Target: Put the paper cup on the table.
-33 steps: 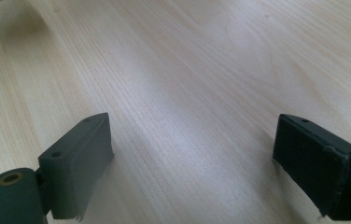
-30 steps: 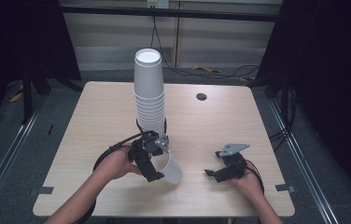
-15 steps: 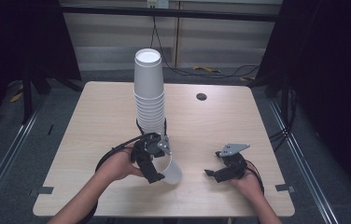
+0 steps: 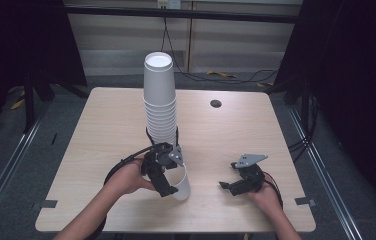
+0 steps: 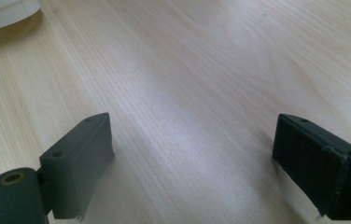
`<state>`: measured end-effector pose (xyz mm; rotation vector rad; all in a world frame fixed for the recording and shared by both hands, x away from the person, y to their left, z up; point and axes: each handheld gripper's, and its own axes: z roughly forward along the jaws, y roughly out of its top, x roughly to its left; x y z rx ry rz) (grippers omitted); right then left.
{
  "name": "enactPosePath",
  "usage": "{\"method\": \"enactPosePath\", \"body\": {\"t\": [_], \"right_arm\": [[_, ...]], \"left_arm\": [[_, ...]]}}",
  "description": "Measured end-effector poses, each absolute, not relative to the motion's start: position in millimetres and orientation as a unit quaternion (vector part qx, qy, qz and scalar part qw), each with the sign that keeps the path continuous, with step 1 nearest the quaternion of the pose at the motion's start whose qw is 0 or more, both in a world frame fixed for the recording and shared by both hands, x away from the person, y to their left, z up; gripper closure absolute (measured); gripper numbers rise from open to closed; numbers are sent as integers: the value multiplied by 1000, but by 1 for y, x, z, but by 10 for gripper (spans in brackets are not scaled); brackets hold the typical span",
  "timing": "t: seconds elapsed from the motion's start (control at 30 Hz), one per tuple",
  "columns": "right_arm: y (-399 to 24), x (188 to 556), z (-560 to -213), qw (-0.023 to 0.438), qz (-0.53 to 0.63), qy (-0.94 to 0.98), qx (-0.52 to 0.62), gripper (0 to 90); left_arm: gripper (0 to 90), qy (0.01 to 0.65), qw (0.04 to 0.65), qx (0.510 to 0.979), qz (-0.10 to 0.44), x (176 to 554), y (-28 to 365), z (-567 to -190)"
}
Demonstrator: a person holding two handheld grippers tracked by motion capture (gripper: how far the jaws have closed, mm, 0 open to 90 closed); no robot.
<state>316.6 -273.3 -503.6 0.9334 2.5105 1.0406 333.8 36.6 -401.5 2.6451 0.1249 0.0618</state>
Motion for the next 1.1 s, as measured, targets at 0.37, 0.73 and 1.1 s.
{"method": "enactPosePath", "body": {"t": [0.37,0.73,1.1], "right_arm": [[-273,316,-504,133,359,866,321,117],[-273,316,-504,133,359,866,321,119],[-273,316,-504,132,359,866,321,119]], "left_arm": [[13,50,258,965,15,333,39,-403],[50,62,278,959,-1,333,47,-407],[55,78,295,952,3,331,64,-410]]}}
